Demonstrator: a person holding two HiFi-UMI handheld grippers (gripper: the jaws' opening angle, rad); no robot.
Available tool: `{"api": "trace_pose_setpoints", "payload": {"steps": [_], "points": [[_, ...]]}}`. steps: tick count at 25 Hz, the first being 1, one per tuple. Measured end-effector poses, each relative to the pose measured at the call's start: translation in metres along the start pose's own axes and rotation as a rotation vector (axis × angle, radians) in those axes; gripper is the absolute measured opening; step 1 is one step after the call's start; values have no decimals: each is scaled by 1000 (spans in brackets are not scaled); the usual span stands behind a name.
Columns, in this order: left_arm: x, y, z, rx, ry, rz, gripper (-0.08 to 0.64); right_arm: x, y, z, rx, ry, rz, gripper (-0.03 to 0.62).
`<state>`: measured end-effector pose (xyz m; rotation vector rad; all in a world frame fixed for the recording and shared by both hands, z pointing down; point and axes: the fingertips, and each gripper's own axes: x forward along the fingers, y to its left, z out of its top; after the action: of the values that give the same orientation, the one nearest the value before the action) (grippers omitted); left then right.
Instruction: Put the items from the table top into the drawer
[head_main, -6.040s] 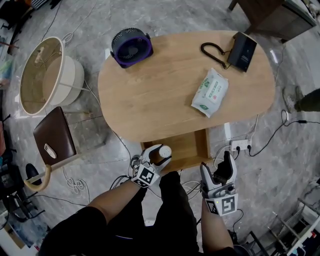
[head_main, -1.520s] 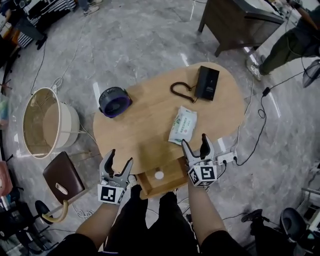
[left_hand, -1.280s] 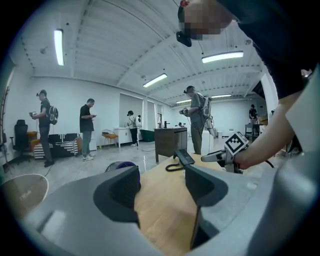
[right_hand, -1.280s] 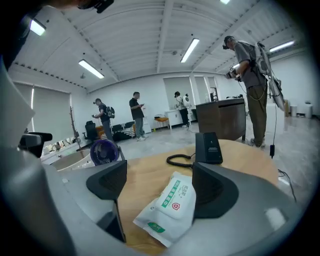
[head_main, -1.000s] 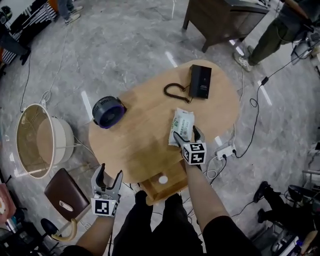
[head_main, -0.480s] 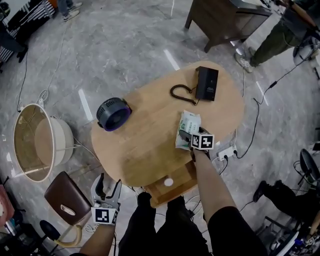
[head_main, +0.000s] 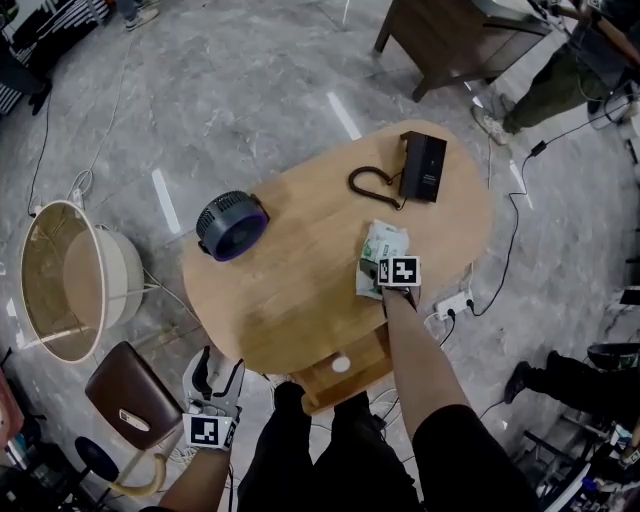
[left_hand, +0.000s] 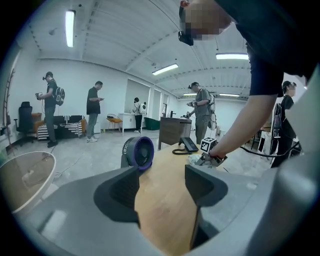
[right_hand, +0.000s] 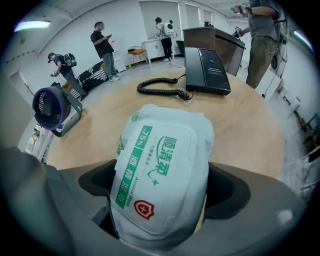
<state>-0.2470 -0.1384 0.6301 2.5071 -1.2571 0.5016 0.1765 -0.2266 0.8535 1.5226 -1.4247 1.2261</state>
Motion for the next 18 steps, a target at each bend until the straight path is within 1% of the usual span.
{"api": "trace_pose_setpoints", "payload": {"steps": [2,3,4,6,8,10,13,15,18], "points": [[0,2,0,-1,4,-2,299,-1,-1,1,-4,-9,-20,543],[-1,3,0,1,0,-3,298,-2,-1,2,-6,-19,-18,538],[-2,5,-1,1,-1,-2,298,-4,1,3,-6,-32,-7,520],[-7,9,-5,-5,2,3,296,-7,3,5,16,-70,32,470],[-11,13,-11,-11,16,11,295,-12,3,8,65,-120,79,424],[-14,15,-17,-10,31,15,293,-17,2,12,115,-165,120,396],[-15,13,-13,-8,19,11,293,-21,1,15,159,-196,160,362],[-16,11,-14,-1,17,9,293,-23,5,14,152,-197,176,348],[-17,7,-14,6,13,4,293,-28,16,16,87,-207,184,330]]}}
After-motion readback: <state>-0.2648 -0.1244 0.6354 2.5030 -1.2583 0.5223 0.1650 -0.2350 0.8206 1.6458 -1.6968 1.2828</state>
